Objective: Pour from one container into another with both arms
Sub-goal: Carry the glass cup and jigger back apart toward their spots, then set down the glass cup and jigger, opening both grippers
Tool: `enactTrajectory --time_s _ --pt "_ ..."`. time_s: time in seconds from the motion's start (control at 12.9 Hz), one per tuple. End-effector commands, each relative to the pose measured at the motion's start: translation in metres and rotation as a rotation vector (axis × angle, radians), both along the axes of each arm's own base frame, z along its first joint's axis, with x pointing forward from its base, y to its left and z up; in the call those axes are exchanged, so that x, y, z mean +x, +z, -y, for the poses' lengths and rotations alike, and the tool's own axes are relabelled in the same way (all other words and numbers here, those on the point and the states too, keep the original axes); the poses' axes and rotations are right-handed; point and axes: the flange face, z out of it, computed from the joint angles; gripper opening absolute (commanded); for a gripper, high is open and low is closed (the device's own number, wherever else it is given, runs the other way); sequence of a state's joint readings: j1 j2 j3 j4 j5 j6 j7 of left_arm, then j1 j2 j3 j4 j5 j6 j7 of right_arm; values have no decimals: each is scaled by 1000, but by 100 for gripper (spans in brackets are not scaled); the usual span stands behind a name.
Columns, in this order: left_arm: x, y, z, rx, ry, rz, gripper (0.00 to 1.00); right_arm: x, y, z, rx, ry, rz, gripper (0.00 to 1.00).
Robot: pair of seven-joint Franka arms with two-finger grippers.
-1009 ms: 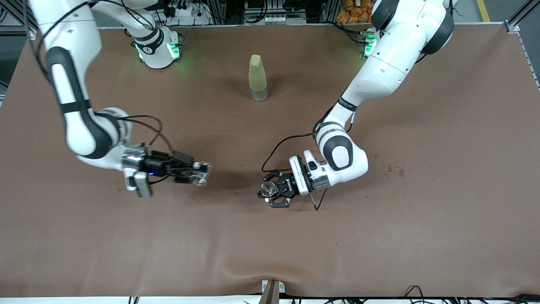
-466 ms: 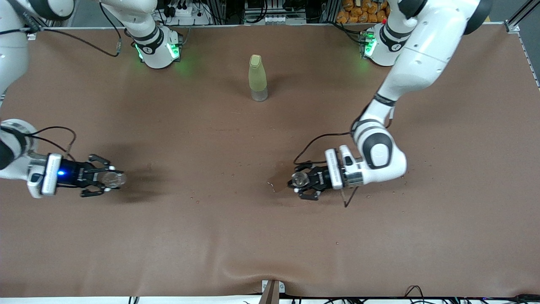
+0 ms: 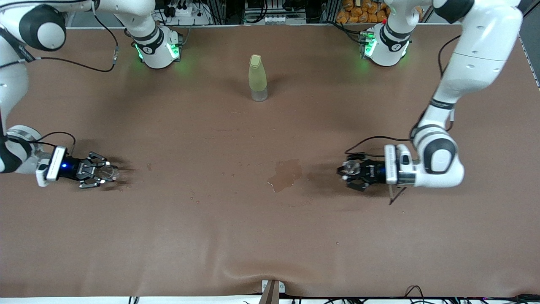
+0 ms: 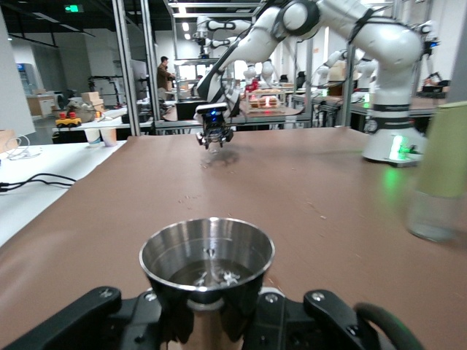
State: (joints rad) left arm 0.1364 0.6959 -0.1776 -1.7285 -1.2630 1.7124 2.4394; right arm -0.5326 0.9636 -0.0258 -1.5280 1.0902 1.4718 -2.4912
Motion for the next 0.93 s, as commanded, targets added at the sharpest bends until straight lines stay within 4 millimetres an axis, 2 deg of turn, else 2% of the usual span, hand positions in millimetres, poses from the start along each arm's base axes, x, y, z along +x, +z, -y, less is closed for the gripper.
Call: enactTrajectory --time_s 0.0,0.16,0.31,0.39,0.54,0.7,0.85 --pt "-14 5 -53 -1 -50 9 0 9 2 4 20 35 29 0" --pt "-26 -10 -103 0 -69 1 0 10 -3 -6 30 60 62 5" --pt "-38 -26 -146 17 -66 -18 0 5 -11 -2 37 52 61 14" --pt "-43 -34 -160 17 -61 -27 0 4 -10 -1 42 53 60 23" --pt "-54 -58 -184 -1 -37 -11 0 3 -13 -5 54 60 52 52" --pt "-60 -77 -193 -14 -29 -3 0 4 -13 -3 49 58 52 79" --pt "-63 -86 -199 -17 -23 -16 0 11 -4 7 28 51 71 99"
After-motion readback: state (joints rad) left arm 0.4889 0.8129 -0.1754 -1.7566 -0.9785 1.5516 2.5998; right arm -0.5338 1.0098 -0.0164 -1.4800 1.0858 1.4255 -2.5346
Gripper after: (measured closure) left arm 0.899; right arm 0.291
